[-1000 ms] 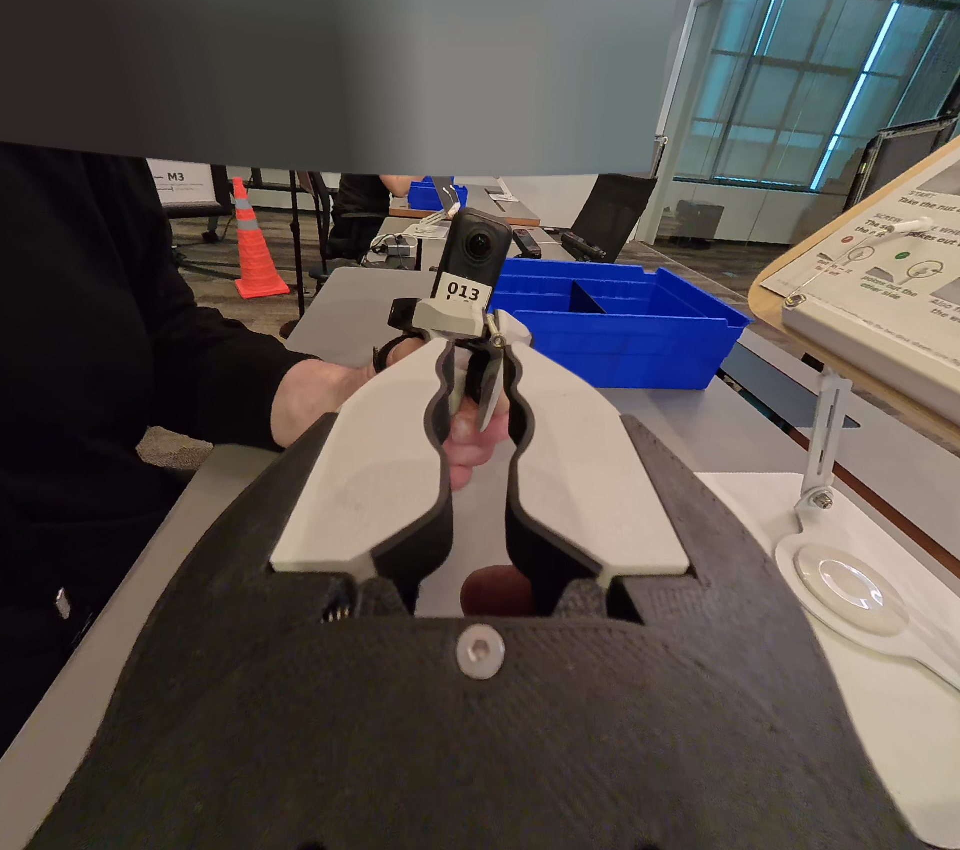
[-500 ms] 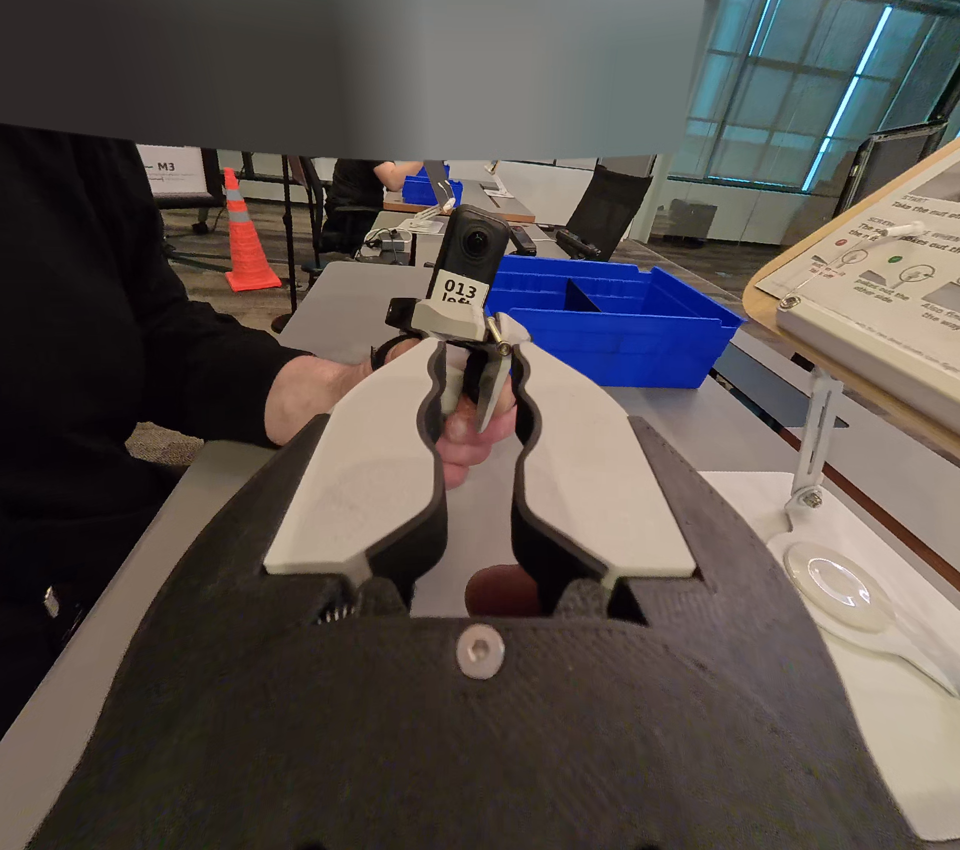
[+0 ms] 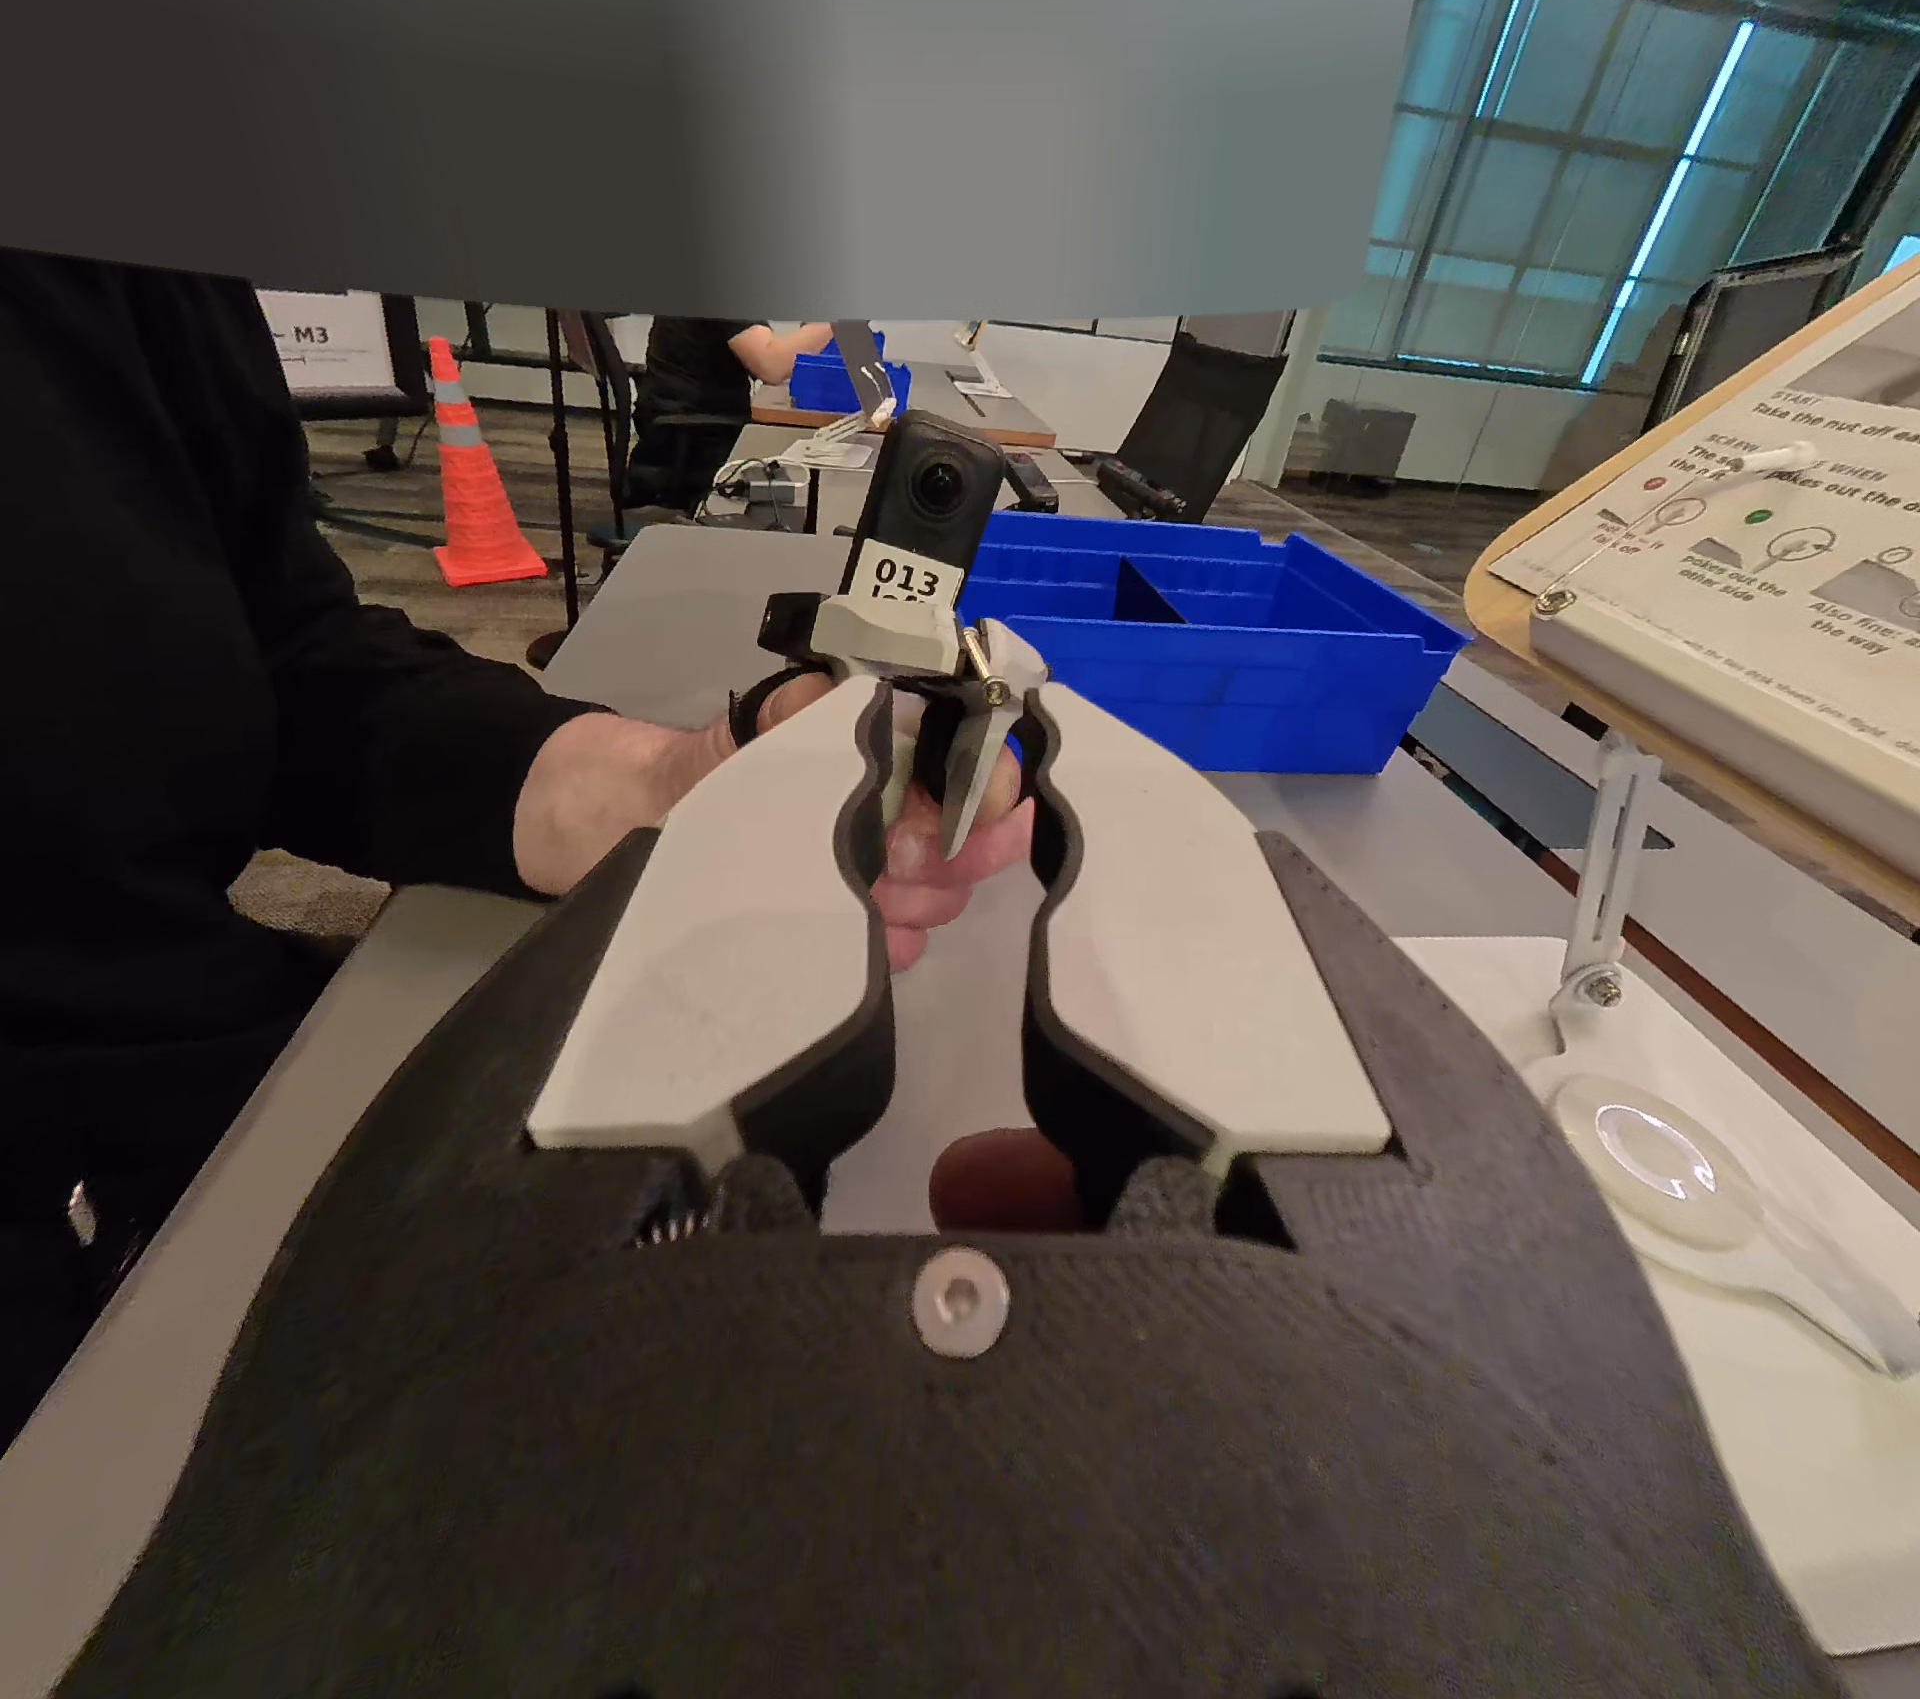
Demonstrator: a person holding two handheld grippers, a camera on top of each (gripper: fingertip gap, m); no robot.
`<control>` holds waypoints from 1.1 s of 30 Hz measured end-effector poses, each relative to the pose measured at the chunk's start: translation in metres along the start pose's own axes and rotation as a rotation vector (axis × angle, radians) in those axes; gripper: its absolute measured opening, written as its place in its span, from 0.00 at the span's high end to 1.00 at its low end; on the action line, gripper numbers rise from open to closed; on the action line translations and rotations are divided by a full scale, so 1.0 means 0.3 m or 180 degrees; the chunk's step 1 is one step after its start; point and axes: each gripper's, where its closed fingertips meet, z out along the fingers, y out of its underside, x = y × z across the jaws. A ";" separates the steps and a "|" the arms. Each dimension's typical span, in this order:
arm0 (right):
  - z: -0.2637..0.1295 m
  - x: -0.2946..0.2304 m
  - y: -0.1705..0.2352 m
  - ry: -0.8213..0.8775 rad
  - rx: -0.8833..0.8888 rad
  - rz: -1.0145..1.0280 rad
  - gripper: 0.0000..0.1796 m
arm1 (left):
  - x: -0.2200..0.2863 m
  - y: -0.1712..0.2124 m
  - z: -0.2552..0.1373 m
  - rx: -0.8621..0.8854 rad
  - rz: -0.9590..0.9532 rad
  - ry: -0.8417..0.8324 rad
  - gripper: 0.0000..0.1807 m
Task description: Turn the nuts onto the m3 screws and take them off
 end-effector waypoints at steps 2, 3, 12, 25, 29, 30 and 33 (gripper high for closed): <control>0.006 -0.006 0.003 -0.0027 -0.0022 -0.0020 0.87 | 0.000 0.000 0.000 0.0000 0.0002 0.0000 0.98; 0.009 -0.011 0.004 -0.0052 -0.0019 -0.0018 0.87 | 0.000 -0.001 0.000 0.0004 0.0004 0.0002 0.98; 0.003 -0.018 0.021 -0.0082 -0.0087 0.0022 0.89 | -0.002 -0.007 -0.002 0.0033 -0.0009 -0.0004 0.98; 0.006 -0.016 0.020 -0.0057 -0.0096 -0.0018 0.89 | -0.007 -0.008 -0.005 0.0021 0.0016 -0.0044 0.98; 0.006 -0.002 -0.008 0.0009 0.0019 -0.0044 0.86 | -0.008 -0.006 -0.006 0.0013 0.0009 -0.0047 0.99; 0.011 -0.006 -0.003 -0.0015 -0.0009 -0.0038 0.86 | -0.009 -0.006 -0.006 0.0017 0.0009 -0.0047 0.99; 0.018 -0.014 0.015 -0.0059 -0.0084 -0.0018 0.86 | -0.007 -0.011 -0.008 0.0035 0.0017 -0.0044 0.98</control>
